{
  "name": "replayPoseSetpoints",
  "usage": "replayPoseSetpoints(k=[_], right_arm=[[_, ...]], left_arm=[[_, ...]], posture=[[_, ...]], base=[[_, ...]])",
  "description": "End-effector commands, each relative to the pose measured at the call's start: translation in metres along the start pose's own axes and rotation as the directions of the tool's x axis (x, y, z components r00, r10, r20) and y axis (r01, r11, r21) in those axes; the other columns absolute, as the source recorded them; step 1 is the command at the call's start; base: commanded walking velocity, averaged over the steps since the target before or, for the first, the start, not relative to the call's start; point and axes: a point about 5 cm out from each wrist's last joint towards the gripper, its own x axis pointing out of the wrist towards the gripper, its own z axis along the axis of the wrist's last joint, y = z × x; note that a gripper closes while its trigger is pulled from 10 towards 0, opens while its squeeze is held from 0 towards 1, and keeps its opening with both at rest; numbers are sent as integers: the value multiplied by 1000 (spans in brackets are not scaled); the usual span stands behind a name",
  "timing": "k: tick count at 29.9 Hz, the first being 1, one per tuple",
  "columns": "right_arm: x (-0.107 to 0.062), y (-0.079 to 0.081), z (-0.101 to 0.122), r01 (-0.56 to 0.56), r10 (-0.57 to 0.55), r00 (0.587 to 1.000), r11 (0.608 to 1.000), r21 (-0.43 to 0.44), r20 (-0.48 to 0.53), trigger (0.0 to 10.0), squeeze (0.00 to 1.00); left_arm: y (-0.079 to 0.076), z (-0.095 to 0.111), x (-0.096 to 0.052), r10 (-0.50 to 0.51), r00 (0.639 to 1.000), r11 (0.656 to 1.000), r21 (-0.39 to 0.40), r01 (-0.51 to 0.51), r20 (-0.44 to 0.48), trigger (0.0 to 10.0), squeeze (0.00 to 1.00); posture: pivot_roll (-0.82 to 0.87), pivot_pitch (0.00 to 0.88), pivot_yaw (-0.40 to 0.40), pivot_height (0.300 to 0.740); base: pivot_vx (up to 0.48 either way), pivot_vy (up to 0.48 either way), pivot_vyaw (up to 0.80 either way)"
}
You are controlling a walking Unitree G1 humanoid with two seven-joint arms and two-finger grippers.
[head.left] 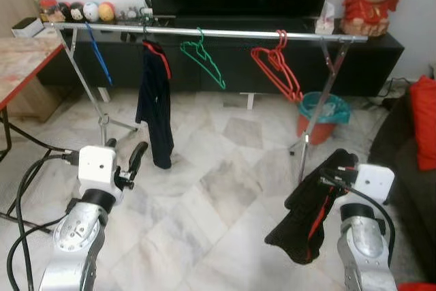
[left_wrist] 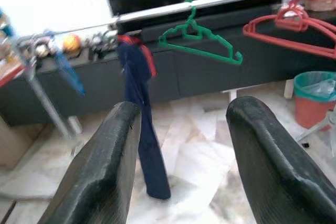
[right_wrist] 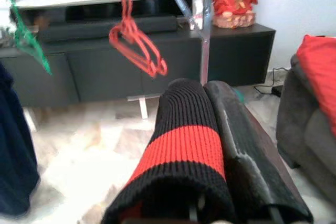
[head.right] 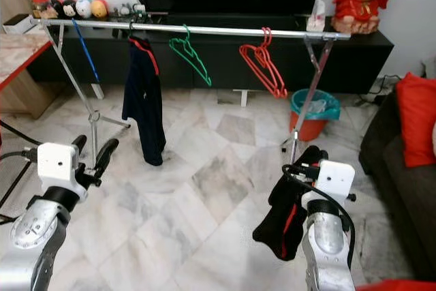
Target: Hang hanger
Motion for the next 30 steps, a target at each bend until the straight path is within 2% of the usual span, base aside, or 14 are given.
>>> replayPoseSetpoints(k=[1,3,30], right_arm=[[3,-10,7,30,-29,999,1000,-4,28,10000,0],[3,-10,8,30,-30,999,1000,-2,31,10000,0],[3,-11,4,24,-23,1000,1000,-19,20,10000,0]], left_arm=[[-7,8,5,-25,999,1000,-14,26,30,10000,0],[-7,8,6,-29,999,1000,-12,29,28,10000,0],[-7,9,7,-28,999,1000,-13,28,18,10000,0]], posture=[[-6,0,31,740],[-5,0,32,740],[2,0,33,740]], base=[[345,0,-800],[352,0,-800],[354,0,0]])
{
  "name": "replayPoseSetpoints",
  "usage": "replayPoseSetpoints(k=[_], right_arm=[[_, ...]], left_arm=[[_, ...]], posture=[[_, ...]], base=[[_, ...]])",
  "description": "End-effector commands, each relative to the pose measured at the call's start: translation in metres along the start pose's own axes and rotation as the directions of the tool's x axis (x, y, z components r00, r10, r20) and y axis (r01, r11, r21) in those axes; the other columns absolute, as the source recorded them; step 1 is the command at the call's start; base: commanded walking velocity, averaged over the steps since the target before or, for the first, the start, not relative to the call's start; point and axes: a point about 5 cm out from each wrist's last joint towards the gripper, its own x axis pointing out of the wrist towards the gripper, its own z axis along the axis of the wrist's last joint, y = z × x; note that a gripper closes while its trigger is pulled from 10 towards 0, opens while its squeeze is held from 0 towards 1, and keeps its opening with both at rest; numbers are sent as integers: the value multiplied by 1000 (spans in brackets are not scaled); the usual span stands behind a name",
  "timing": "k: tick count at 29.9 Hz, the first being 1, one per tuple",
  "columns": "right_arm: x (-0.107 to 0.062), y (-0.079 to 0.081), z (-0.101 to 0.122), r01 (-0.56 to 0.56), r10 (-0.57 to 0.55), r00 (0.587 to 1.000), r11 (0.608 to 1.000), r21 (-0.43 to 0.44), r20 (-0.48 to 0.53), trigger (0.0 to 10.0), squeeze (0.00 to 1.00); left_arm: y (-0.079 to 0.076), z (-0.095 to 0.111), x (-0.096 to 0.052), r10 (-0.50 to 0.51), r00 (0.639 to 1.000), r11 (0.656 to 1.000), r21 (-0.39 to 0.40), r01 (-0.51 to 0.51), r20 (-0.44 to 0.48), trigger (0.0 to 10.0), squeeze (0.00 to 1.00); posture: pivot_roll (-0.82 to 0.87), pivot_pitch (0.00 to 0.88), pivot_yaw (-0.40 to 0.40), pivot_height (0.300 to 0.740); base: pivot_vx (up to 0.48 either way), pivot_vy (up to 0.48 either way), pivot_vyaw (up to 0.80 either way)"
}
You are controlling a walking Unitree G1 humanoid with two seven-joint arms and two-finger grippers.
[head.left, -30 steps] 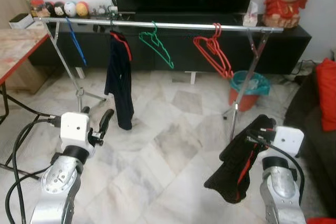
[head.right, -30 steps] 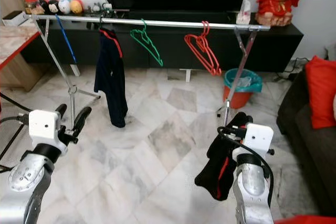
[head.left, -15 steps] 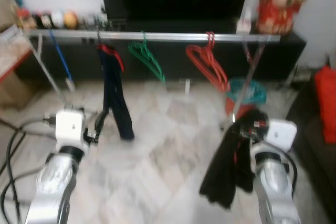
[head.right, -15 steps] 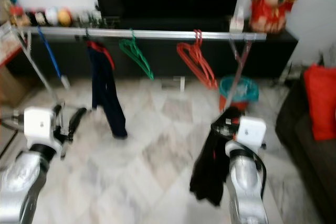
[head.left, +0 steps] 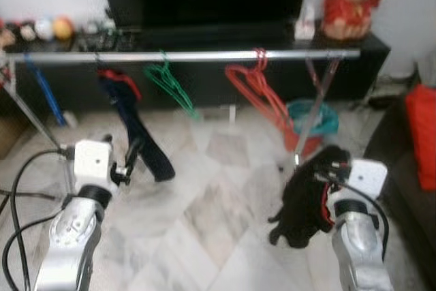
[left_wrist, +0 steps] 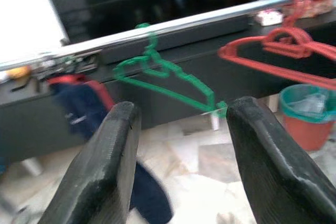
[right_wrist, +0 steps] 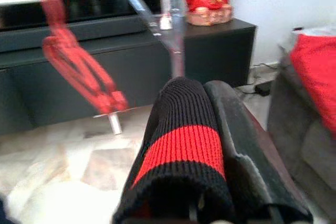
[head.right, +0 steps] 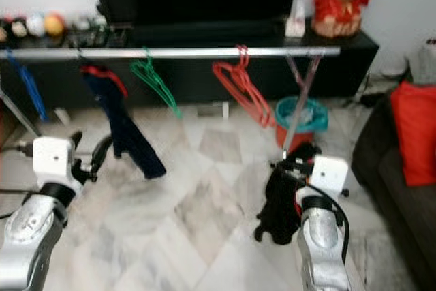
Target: Hang hanger
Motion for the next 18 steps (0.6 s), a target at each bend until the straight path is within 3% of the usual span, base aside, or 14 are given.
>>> replayPoseSetpoints(k=[1,18], right_arm=[[2,-4,7,13,-13,999,1000,-3,31,10000,0],[2,-4,7,13,-13,999,1000,-3,31,10000,0]], left_arm=[[-2,2,1,-9,1000,1000,-5,9,2,10000,0],[-2,2,1,-9,1000,1000,-5,9,2,10000,0]], posture=[[2,0,33,740],[2,0,33,740]], base=[[352,0,0],[352,0,0]])
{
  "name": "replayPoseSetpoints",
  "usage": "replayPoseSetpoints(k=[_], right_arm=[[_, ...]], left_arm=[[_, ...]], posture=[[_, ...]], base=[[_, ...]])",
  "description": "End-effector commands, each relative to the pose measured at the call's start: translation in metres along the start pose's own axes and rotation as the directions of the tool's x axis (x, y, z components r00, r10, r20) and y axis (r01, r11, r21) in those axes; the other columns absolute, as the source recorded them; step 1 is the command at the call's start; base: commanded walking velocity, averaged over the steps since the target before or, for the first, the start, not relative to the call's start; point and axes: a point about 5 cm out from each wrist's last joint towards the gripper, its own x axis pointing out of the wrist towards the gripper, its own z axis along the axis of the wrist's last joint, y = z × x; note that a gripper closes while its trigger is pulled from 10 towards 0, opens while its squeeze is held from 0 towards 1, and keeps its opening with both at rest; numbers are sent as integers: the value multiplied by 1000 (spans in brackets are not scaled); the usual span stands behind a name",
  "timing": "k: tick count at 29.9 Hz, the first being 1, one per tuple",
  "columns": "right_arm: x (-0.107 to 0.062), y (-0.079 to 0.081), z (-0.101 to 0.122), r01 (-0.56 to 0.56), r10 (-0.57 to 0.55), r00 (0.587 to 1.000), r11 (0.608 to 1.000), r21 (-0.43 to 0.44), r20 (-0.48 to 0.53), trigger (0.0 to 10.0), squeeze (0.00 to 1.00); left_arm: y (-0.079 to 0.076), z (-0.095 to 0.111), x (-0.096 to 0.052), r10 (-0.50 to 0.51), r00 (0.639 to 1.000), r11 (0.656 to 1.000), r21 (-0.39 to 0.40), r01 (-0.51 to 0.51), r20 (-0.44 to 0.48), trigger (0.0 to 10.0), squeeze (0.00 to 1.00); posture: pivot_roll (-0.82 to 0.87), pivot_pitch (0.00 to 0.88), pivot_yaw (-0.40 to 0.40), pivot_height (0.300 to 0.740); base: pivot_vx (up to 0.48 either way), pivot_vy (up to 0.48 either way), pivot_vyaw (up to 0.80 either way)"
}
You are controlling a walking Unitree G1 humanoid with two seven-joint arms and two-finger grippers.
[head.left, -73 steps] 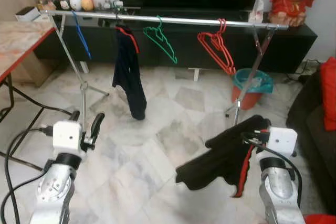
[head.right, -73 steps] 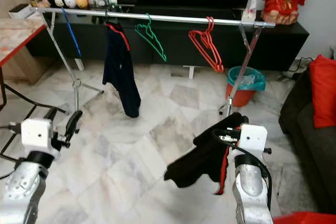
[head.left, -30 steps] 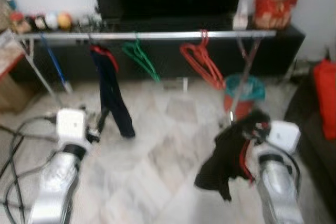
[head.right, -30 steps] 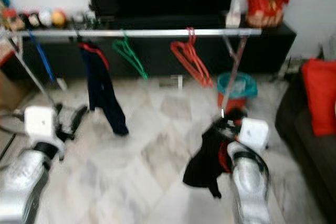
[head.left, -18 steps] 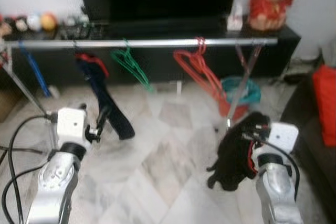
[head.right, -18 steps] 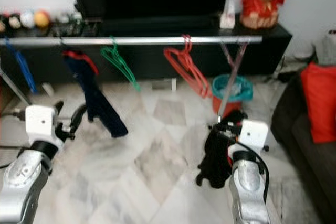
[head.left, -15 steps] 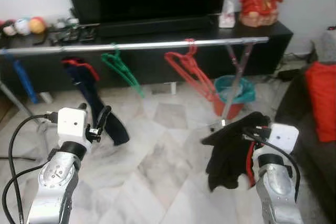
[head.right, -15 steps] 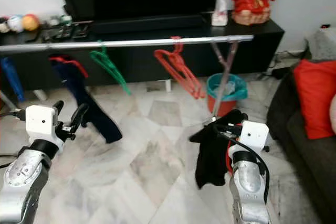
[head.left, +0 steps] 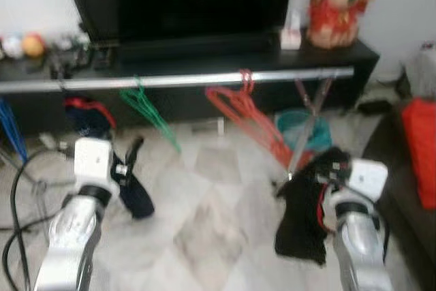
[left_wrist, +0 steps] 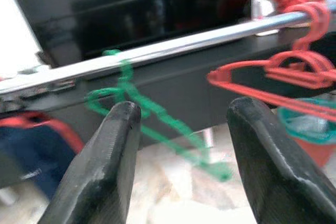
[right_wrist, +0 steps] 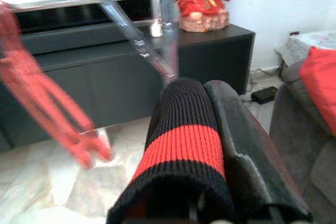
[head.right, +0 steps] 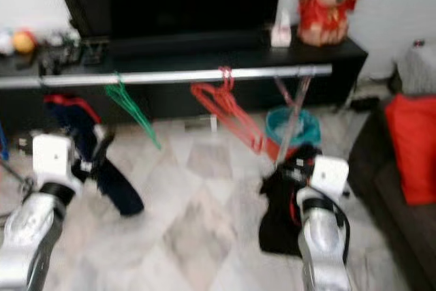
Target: Hang hanger
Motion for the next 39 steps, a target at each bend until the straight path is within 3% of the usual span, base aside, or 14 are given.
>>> replayPoseSetpoints(k=[1,2,4,5,14,26,31,39], right_arm=[[3,0,8,3,-3,999,1000,5,36,10000,0],[3,0,8,2,-2,999,1000,0,37,10000,0],[-8,-13,-24,23,-30,993,998,-59,-118,10000,0],[-9,-14,-28,25,-34,990,998,-66,-135,10000,0],[-9,-14,-27,20,-28,991,998,-65,-128,10000,0],[-7,-7,-24,-19,13,994,999,-47,-106,10000,0],[-7,-5,-24,-34,30,993,999,-38,-112,10000,0],[-6,0,-24,-64,60,991,998,-28,-116,10000,0]], left_arm=[[2,3,1,-2,1000,1000,7,2,7,10000,0],[2,3,1,-1,1000,1000,5,1,5,10000,0],[3,0,0,17,1000,1000,-21,-17,-7,10000,0],[3,0,0,20,1000,999,-25,-21,-10,10000,0],[7,-5,2,46,998,994,-101,-51,-53,10000,0],[17,-7,6,95,992,991,-84,-102,-82,10000,0],[14,-10,8,63,991,990,-118,-77,-117,10000,0],[13,-14,16,10,981,995,-97,-29,-195,10000,0]], posture=[[2,0,33,740],[2,0,33,740],[7,0,26,740],[7,0,25,740],[11,0,23,740],[16,0,24,740],[19,0,22,740],[21,0,19,740]], base=[[352,0,0],[356,0,0],[341,0,0],[277,0,0],[31,0,0],[0,-352,0],[0,-138,0],[0,0,0]])
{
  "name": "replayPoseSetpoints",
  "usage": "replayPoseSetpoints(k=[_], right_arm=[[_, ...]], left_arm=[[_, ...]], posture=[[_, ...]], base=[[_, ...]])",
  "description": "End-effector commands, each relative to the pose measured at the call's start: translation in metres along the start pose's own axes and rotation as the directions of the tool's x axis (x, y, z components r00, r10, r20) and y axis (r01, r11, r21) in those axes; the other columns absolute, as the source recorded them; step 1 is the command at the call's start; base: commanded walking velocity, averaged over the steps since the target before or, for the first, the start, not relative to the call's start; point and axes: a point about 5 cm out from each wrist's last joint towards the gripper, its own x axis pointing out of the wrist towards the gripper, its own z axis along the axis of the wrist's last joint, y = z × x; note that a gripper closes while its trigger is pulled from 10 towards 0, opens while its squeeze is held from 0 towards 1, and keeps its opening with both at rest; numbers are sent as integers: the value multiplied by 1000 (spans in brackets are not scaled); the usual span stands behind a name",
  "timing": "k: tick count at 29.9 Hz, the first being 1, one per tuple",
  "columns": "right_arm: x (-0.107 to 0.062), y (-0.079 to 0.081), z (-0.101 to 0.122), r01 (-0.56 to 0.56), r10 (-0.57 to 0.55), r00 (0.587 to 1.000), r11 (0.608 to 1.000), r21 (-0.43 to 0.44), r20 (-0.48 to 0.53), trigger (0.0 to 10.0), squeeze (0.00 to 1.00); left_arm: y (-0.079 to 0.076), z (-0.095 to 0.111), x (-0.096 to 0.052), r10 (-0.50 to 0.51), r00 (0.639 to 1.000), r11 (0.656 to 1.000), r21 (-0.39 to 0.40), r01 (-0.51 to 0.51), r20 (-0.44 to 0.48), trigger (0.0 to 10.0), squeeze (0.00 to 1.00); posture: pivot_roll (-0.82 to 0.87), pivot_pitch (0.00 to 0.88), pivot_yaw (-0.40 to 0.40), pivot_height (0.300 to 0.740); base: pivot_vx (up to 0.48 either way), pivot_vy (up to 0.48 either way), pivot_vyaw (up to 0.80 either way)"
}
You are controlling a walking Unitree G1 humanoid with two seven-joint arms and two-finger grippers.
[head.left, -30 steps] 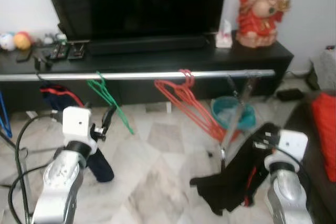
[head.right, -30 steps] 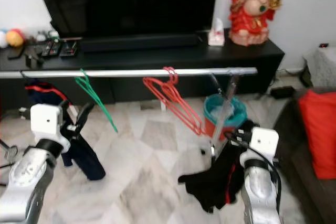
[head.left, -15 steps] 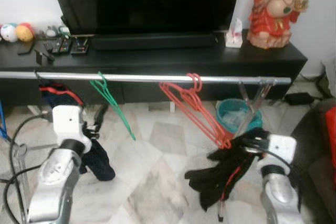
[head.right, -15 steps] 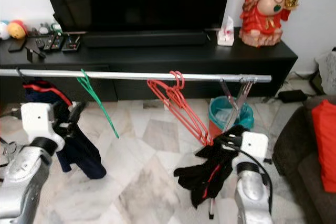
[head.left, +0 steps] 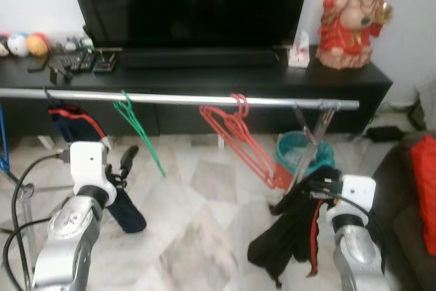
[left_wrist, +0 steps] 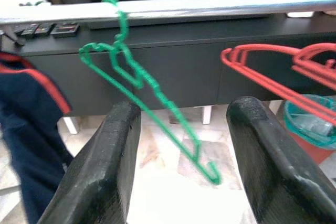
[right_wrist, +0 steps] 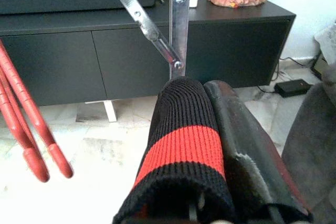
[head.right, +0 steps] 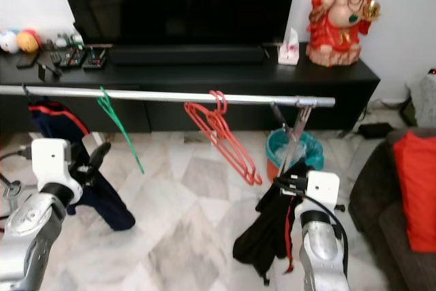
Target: Hang hanger
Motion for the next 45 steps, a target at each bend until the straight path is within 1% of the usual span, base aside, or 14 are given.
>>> replayPoseSetpoints(k=[1,2,3,7,10,12,14,19,26,29,34,36,41,45], right_arm=[[3,4,6,-20,20,1000,1000,12,24,10000,0],[3,4,6,-20,20,1000,1000,12,24,10000,0],[4,5,6,-28,28,999,999,15,22,10000,0],[4,6,6,-34,34,999,999,14,23,10000,0],[4,5,7,-34,33,999,999,20,30,10000,0],[4,6,8,-34,33,999,999,24,39,10000,0],[4,6,9,-31,30,999,999,27,43,10000,0],[8,10,7,-39,38,999,999,37,29,10000,0],[11,3,-10,12,-10,997,1000,17,-83,10000,0],[12,6,-8,7,-4,998,999,40,-70,10000,0],[12,7,-9,10,-7,998,999,48,-59,10000,0],[8,1,-7,42,-39,998,998,57,-42,10000,0],[3,1,-7,45,-44,999,997,56,-29,10000,0],[-1,1,-10,40,-38,999,998,56,-39,10000,0]], left_arm=[[9,1,5,23,999,1000,14,-23,-40,10000,0],[9,1,5,23,999,1000,14,-23,-40,10000,0],[15,4,12,46,998,999,19,-45,-43,10000,0],[24,3,15,84,995,996,14,-83,-46,10000,0],[26,2,14,100,995,995,11,-99,-28,10000,0],[25,8,11,101,994,995,-5,-101,45,10000,0],[25,11,10,105,992,994,-18,-104,76,10000,0],[29,10,9,130,988,991,-23,-128,81,10000,0],[23,13,13,121,985,992,-49,-116,125,10000,0],[24,15,12,124,983,992,-54,-118,133,10000,0],[16,10,10,110,986,992,-71,-101,124,10000,0],[5,3,12,67,993,996,-63,-61,99,10000,0],[1,2,22,44,995,997,-65,-38,90,10000,0],[-4,3,23,31,994,997,-77,-24,101,10000,0]], posture=[[21,0,18,740],[21,0,18,740],[23,0,16,740],[20,0,17,740],[15,0,19,740],[22,0,14,740],[23,0,13,740],[22,0,7,740],[25,0,10,740],[35,0,5,740],[22,0,19,740],[-14,0,44,740],[-37,0,56,740],[-28,0,45,740]], base=[[0,0,0],[0,0,0],[0,0,0],[0,0,0],[0,0,0],[0,0,0],[0,0,0],[0,0,0],[0,0,0],[0,0,0],[0,0,0],[0,0,0],[158,0,0],[337,0,0]])
